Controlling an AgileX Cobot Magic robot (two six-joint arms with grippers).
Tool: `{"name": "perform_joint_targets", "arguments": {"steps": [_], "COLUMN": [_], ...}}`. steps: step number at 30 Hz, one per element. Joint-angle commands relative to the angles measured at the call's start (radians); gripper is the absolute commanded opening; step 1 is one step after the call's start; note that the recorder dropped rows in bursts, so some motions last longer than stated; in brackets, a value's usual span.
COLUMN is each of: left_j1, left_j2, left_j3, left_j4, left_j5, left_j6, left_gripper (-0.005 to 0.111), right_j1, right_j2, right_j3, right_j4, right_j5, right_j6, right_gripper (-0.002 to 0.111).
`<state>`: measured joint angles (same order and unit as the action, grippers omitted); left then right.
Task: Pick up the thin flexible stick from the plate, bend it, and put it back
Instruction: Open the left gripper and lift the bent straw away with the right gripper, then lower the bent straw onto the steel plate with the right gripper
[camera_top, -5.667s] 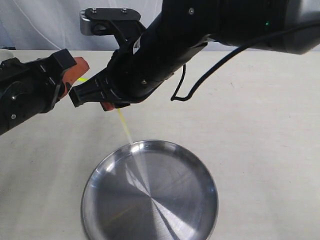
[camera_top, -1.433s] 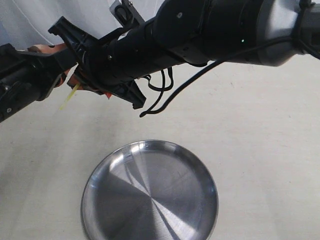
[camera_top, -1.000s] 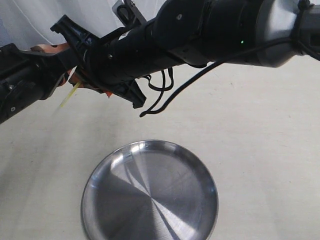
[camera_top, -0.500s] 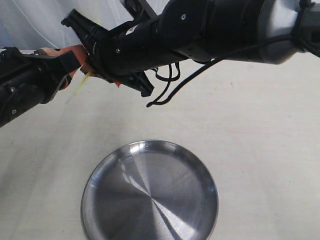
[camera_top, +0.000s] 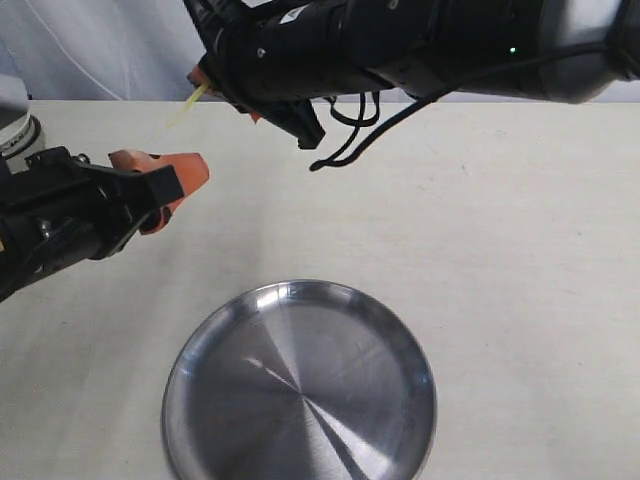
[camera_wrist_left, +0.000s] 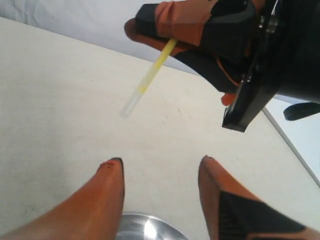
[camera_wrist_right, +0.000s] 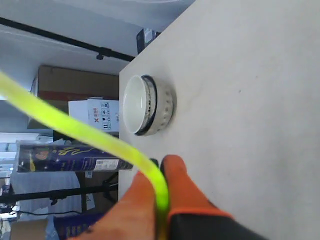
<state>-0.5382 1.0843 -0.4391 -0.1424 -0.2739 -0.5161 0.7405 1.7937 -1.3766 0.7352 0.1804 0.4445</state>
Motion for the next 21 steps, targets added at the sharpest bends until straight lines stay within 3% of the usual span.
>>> {"name": "perform_joint_targets", "arguments": {"steps": [1, 12, 19, 21], "left_j1": [-0.001, -0.001, -0.001, 0.004], "left_j2": [-0.024, -0.024, -0.024, -0.024], "left_j3": [0.003, 0.003, 0.003, 0.003], "left_j4": [0.004, 0.004, 0.004, 0.004], "left_j5": [0.038, 0.122, 0.147, 0.152], "left_j6": [0.003, 0.003, 0.013, 0.046], "left_gripper": [0.046, 0.043, 0.0, 0.0], "right_j1": [-0.071, -0.193, -0.193, -0.193], "right_j2": [-0.006, -0.013, -0.017, -0.017], "right_j3": [-0.003, -0.003, -0.003, -0.003], "right_j4": [-0.031, -0.274, -0.35, -0.377], "right_j5": [0.038, 0.243, 0.293, 0.329], "right_j6": [-0.003, -0.003, 0.003, 0.006], "right_gripper": [-0.001, -0.001, -0.001, -0.001]}}
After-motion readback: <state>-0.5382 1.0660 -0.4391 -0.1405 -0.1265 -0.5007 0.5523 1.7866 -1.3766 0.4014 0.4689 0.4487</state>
